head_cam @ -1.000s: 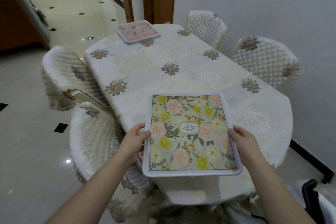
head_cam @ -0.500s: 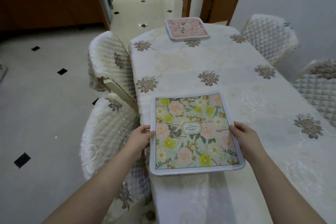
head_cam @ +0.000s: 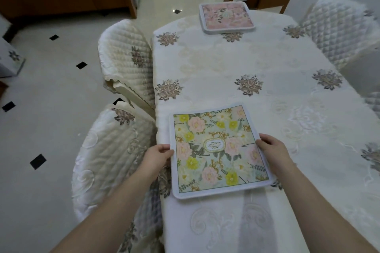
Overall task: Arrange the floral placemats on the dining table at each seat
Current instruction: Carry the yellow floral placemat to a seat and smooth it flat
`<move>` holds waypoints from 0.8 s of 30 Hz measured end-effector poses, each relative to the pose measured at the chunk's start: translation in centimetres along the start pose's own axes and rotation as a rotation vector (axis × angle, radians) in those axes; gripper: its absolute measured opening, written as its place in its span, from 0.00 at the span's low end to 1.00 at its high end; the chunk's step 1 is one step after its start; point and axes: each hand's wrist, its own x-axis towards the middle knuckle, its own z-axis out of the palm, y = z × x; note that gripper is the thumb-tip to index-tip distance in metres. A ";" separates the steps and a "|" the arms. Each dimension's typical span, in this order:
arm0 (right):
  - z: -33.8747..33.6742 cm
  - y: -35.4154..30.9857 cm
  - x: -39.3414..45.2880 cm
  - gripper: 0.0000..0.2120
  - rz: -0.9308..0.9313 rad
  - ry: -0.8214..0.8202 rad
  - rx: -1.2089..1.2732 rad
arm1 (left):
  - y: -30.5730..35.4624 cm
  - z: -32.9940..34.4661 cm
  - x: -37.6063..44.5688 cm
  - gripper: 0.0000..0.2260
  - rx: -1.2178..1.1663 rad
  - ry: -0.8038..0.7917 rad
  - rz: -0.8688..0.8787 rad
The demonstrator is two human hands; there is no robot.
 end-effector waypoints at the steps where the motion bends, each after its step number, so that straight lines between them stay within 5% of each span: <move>1: 0.1 0.3 0.1 0.11 -0.003 0.004 -0.006 | -0.3 0.2 0.1 0.07 0.014 0.009 0.006; 24: 1.9 4.3 0.2 0.11 -0.115 0.239 -0.185 | -2.2 1.1 -1.1 0.07 0.291 0.204 0.138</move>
